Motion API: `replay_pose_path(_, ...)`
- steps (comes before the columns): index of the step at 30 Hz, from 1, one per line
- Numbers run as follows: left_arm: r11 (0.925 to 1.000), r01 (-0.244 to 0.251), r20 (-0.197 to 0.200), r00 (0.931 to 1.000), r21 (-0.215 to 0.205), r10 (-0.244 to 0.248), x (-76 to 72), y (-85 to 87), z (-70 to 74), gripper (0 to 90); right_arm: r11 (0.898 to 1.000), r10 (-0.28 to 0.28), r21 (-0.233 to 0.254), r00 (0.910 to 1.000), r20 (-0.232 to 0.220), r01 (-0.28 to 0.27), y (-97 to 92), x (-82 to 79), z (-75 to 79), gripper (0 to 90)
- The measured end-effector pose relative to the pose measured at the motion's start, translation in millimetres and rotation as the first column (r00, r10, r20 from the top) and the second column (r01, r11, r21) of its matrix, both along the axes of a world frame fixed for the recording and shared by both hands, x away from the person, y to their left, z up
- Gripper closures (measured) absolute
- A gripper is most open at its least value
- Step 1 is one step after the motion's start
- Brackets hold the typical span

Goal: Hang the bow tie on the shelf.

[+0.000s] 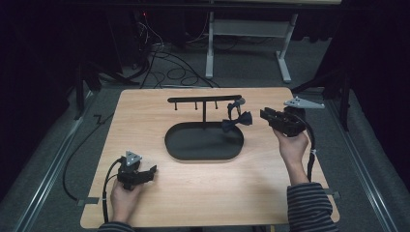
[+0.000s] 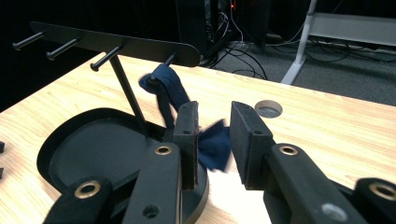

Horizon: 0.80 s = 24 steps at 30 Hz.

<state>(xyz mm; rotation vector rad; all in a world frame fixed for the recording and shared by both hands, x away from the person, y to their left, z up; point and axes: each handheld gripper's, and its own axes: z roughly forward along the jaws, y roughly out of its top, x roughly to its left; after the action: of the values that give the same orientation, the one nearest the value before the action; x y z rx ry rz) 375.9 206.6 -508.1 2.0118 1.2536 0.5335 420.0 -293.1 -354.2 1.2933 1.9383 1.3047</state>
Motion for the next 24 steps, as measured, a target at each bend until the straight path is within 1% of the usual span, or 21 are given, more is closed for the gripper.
replay_pose_path(11, 1.0, 0.0, 0.0, 1.0, 0.0, 0.0, 0.0, 0.0, 0.0, 25.0, 1.0, -0.009, 0.01, 1.0, 0.001, 0.009, -9.5, -11.1, -3.5, 72.6)
replay_pose_path(14, 1.0, 0.0, 0.0, 1.0, 0.0, 0.0, 0.0, 0.0, 0.0, 25.0, 1.0, -0.01, 0.002, 0.9999, -0.003, 0.01, -11.1, -14.0, -3.6, 72.0)
replay_pose_path(18, 1.0, 0.0, 0.0, 1.0, 0.0, 0.0, 0.0, 0.0, 0.0, 25.1, 1.0, -0.014, 0.014, 0.9999, 0.009, 0.014, -14.5, -20.1, -4.0, 71.2)
replay_pose_path(24, 1.0, 0.0, 0.0, 1.0, 0.001, 0.0, 0.0, 0.0, 0.0, 25.1, 0.999, -0.021, 0.026, 0.9998, 0.006, 0.021, -20.2, -27.0, -6.7, 70.3)
